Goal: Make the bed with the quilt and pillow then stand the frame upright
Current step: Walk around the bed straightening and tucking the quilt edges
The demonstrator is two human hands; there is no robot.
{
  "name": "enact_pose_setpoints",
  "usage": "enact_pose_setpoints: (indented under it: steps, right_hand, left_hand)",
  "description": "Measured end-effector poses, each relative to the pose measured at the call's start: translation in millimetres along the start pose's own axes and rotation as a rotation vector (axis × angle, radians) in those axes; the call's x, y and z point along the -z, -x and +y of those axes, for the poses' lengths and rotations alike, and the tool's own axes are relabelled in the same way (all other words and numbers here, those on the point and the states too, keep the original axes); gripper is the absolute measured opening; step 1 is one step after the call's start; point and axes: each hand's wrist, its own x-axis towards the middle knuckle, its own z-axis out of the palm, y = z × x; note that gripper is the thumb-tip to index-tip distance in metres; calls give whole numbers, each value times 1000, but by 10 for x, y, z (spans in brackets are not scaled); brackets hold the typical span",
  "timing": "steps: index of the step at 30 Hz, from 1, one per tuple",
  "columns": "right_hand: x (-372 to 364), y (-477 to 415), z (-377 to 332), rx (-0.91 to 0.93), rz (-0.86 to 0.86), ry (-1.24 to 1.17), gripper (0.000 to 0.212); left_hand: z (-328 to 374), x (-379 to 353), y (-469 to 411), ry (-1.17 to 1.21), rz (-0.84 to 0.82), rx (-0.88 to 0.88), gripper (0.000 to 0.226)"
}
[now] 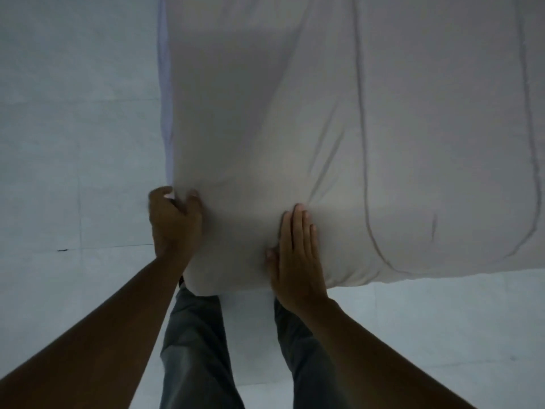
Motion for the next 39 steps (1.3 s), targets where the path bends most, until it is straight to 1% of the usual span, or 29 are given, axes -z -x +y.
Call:
enact_pose_setpoints:
  steps: [1, 4, 6, 8, 10, 11, 12, 13, 14, 16, 17, 20, 22, 25, 27, 29, 32, 34, 37, 39]
  right_hand:
    - [-83, 31, -79, -17, -30, 53, 68]
    - [-211, 123, -250, -57, -92, 139, 69]
    - [-217, 139, -299, -80, -118, 163, 70]
    - [-191, 111, -359, -124, -144, 201, 71]
    - [-154, 63, -479, -193, -159, 222, 77]
    - [-118, 32, -562, -235, -184, 216, 81]
    - [-63, -1, -667, -280, -221, 191, 84]
    - [-14, -26, -774, -320, -261, 141, 84]
    - [39, -34, -885, -346, -290, 69, 81]
    - [171, 11, -1138, -352, -327, -104, 75]
    - [251, 56, -1282, -323, -342, -180, 73]
    - [480, 275, -1704, -248, -334, -340, 68]
    - [597, 407, -1901, -241, -314, -377, 63]
    - [707, 548, -2082, -183, -358, -412, 62]
    - [795, 577, -2131, -146, -347, -399, 60]
    - [1000, 547, -2198, -137, -270, -359, 51]
    - [1312, 368, -2302, -141, -22, -324, 35]
    - [1482, 127, -2396, -126, 88, -331, 31]
    - [1689, -329, -2669, -97, 131, -415, 31]
    - [1795, -666, -2943, -99, 148, -482, 32]
  left_hand:
    - [-23, 56, -20, 25, -38, 31, 41]
    - [-86, 202, -65, -1, -107, -28, 36]
    - [-119, 275, -153, -19, -171, 0, 34]
    - [-162, 361, -307, -96, -307, 82, 31]
    - [-233, 494, -482, -327, -524, 94, 29]
    - [-250, 607, -538, -454, -632, 80, 32]
    - [-241, 754, -573, -531, -706, 64, 36]
    - [-224, 902, -599, -552, -754, 43, 39]
    - [-194, 1059, -599, -523, -777, 16, 38]
    - [-82, 1367, -523, -417, -764, -46, 30]
    - [-21, 1498, -475, -373, -767, -66, 26]
    - [153, 1815, -290, -322, -851, -97, 25]
    - [246, 2013, -171, -304, -895, -111, 25]
    - [329, 2275, -39, -245, -885, -109, 22]
    - [390, 2424, -1, -208, -881, -105, 24]
    - [456, 2568, -16, -166, -851, -103, 25]
    - [598, 2804, -170, -46, -749, -122, 13]
    - [746, 2975, -367, 14, -684, -156, 11]
    - [981, 3214, -766, 112, -624, -191, 16]
    - [1136, 3348, -1022, 198, -602, -176, 16]
